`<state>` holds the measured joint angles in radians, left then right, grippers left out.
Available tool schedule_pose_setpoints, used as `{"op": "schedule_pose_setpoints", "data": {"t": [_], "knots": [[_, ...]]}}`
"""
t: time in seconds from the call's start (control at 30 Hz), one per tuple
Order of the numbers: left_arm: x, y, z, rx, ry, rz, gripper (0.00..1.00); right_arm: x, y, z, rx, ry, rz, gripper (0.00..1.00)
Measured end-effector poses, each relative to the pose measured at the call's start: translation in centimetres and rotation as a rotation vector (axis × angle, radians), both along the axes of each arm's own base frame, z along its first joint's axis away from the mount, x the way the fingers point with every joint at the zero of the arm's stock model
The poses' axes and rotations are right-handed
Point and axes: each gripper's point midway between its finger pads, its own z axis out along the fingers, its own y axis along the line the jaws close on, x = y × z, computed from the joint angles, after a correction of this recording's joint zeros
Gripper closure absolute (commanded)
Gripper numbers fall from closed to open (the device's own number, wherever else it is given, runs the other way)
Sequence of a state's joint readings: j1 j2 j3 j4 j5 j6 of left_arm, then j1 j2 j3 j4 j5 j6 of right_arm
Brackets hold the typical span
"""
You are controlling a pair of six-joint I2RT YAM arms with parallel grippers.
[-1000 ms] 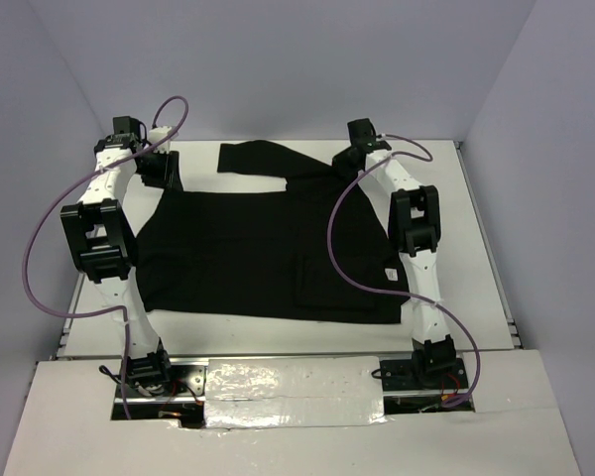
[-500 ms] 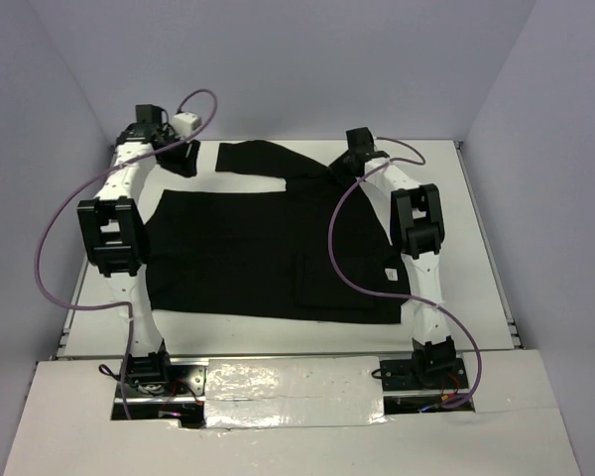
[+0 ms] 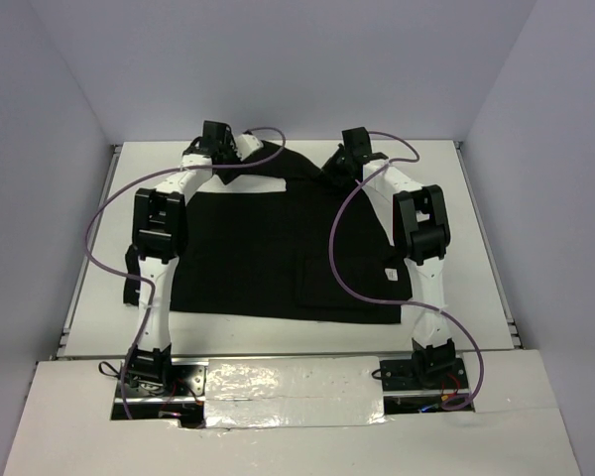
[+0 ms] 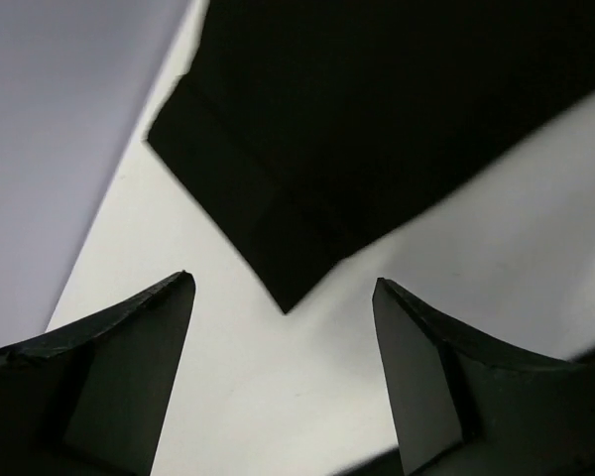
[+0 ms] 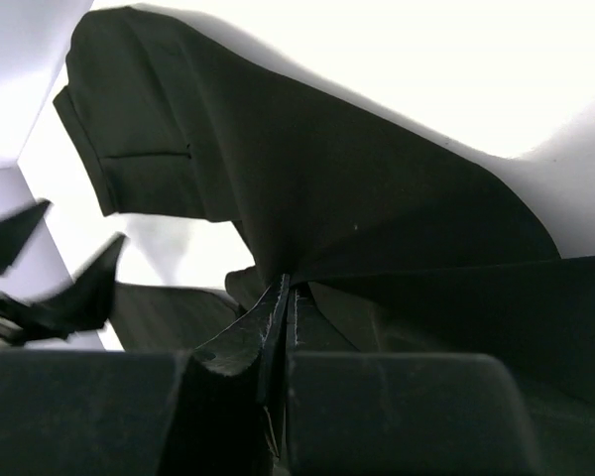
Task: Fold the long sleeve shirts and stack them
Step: Fold the shirt
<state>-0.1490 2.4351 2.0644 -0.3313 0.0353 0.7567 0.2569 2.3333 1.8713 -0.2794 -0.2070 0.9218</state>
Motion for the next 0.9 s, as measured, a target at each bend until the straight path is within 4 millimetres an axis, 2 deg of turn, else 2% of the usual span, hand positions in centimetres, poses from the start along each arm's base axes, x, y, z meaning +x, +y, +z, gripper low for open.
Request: {"op": "schedule_pose_setpoints", "data": {"t": [0.1, 0.23, 0.37, 0.47, 0.57, 0.63, 0.67, 0.73, 0.9], "knots": [[1.4, 1.0, 1.1, -0.022, -0.047, 0.048, 0.08, -0.1, 0.2, 0.1, 0.003, -0.003, 0.015, 1.0], [1.8, 2.4, 0.7, -0.023, -0.046, 0.107, 0.08, -0.2, 0.3, 0.1, -0.002, -0.006, 0.032, 1.0], [2.7, 1.8, -0.3, -0.048, -0.023, 0.11, 0.09, -0.3, 0.3, 0.0, -0.01, -0.01, 0.041, 1.0], [2.0, 0.8, -0.7, -0.106, 0.03, 0.102, 0.11, -0.3, 0.3, 0.0, -0.017, -0.014, 0.048, 1.0], [1.8, -0.5, -1.2, -0.206, 0.089, 0.112, 0.3, -0.4, 0.3, 0.0, -0.023, -0.015, 0.052, 1.0], [1.5, -1.3, -1.7, -0.285, 0.129, 0.126, 0.84, -0.4, 0.3, 0.1, -0.026, -0.016, 0.054, 1.0], [1.1, -1.6, -2.2, -0.32, 0.16, 0.135, 0.96, -0.5, 0.2, 0.2, -0.027, -0.017, 0.055, 1.0], [0.6, -2.0, -2.5, -0.368, 0.181, 0.147, 1.0, -0.5, 0.2, 0.6, -0.029, -0.023, 0.056, 1.0], [-0.1, -1.6, -2.5, -0.401, 0.189, 0.171, 1.0, -0.4, 0.2, 1.8, -0.026, -0.045, 0.056, 1.0]]}}
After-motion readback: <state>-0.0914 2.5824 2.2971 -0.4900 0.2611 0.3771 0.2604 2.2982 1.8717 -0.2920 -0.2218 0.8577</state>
